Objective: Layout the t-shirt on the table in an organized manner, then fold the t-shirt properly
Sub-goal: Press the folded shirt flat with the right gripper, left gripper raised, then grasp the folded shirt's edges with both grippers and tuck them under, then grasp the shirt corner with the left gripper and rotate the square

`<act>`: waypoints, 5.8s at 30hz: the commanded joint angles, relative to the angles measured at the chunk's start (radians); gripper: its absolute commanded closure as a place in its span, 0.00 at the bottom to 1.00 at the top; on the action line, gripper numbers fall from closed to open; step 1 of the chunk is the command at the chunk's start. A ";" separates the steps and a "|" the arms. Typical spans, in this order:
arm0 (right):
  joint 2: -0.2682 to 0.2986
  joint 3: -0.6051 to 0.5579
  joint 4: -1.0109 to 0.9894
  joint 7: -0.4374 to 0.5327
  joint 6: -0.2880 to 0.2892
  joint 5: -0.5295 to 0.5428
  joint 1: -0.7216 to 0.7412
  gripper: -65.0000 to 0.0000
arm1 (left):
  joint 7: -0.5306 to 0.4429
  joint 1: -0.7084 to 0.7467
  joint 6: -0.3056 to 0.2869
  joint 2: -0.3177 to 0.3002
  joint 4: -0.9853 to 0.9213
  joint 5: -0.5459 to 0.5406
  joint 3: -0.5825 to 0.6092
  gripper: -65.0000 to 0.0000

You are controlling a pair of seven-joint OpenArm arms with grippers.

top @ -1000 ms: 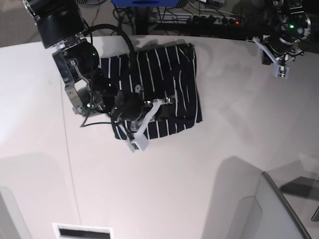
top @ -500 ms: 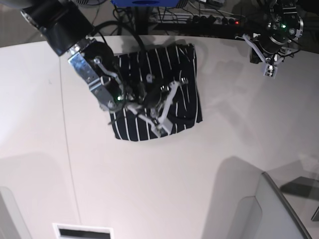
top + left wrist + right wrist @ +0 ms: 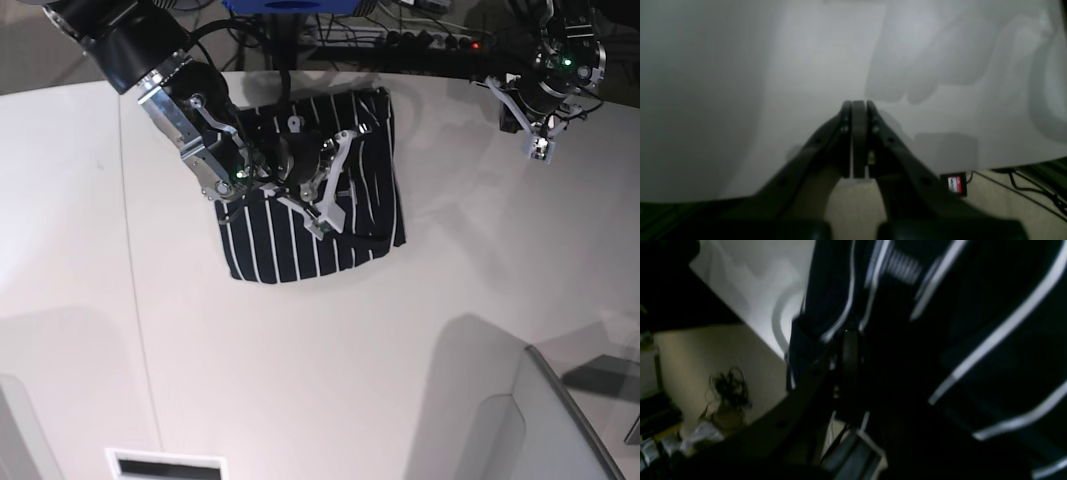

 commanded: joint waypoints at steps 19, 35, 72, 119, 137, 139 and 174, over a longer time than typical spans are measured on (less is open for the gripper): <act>-0.011 -0.005 -0.131 0.060 0.013 0.012 0.155 1.00 | -0.014 0.000 0.006 -0.012 0.012 -0.004 -0.005 1.00; -0.011 -0.005 -0.043 -0.054 0.013 0.015 0.104 1.00 | -0.014 -0.034 0.006 -0.012 -0.005 -0.008 -0.003 1.00; 0.174 0.420 0.136 0.003 0.073 0.012 0.035 1.00 | -0.016 -0.235 -0.107 0.097 -0.006 -0.206 0.336 1.00; 0.265 0.414 0.083 0.090 0.099 0.011 -0.069 1.00 | 0.011 -0.252 -0.113 0.055 -0.195 -0.424 0.359 0.00; 0.266 0.414 0.081 0.090 0.099 0.011 -0.069 1.00 | -0.098 -0.342 -0.113 0.075 -0.433 -0.421 0.457 1.00; 0.266 0.414 0.081 0.090 0.099 0.011 -0.069 1.00 | -0.072 -0.358 -0.113 0.072 -0.433 -0.413 0.459 1.00; 0.226 0.800 0.041 0.304 0.090 0.014 -0.260 1.00 | 0.058 -0.929 -0.112 -0.026 -0.307 0.340 1.301 1.00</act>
